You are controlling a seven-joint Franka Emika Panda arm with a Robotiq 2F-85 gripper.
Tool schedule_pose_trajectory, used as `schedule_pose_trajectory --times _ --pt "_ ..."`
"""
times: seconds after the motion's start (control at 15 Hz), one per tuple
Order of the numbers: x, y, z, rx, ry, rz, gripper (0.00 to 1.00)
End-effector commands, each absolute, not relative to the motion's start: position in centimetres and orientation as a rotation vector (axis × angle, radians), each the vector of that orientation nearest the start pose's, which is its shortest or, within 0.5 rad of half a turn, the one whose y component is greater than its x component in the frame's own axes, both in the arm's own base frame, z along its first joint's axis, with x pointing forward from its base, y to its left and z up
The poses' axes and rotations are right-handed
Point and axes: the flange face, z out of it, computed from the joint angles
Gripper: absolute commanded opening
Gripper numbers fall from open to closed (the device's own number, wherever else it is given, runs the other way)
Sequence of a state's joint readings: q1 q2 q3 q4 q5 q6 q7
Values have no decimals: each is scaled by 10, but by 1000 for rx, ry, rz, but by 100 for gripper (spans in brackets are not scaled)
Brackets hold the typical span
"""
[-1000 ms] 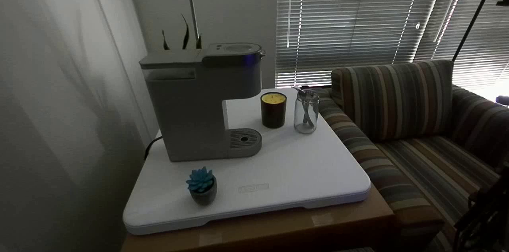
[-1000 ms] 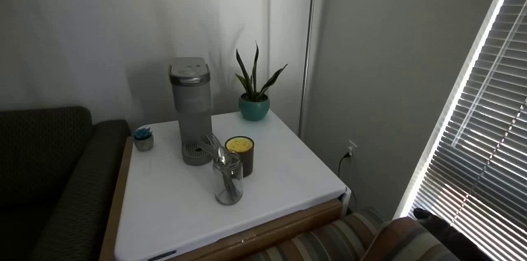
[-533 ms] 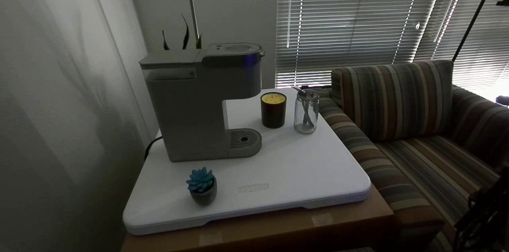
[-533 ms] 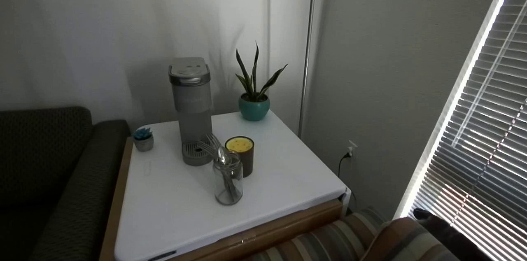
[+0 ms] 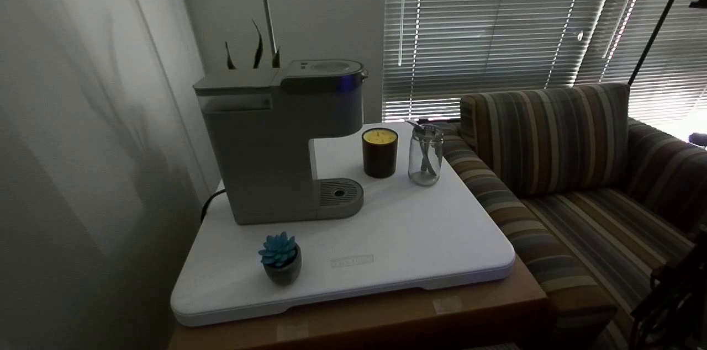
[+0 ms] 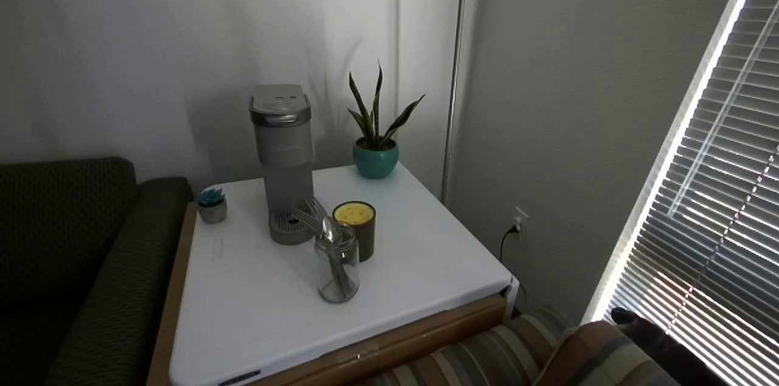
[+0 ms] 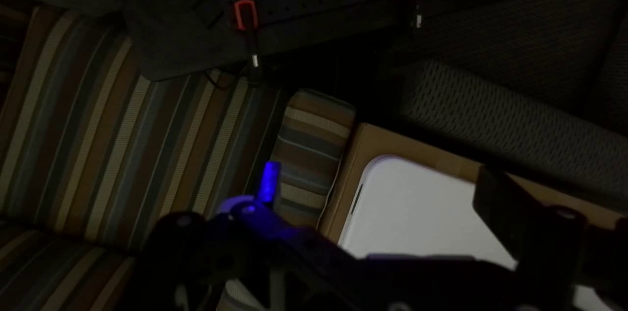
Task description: Open the chamber of the coffeemaker
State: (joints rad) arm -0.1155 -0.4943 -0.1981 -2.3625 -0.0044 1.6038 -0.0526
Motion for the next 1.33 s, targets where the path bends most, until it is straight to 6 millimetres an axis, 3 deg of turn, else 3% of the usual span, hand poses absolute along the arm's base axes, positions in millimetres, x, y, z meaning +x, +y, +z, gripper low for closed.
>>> schedule_pose_trajectory --times 0.0,0.33,0.87,1.27 --pt "359 -124 484 -2961 325 355 100" --pt "379 -128 474 -2957 265 324 100" --pt "463 -100 437 -2894 -40 198 100" --pt "520 -75 412 -2682 -222 17 100"
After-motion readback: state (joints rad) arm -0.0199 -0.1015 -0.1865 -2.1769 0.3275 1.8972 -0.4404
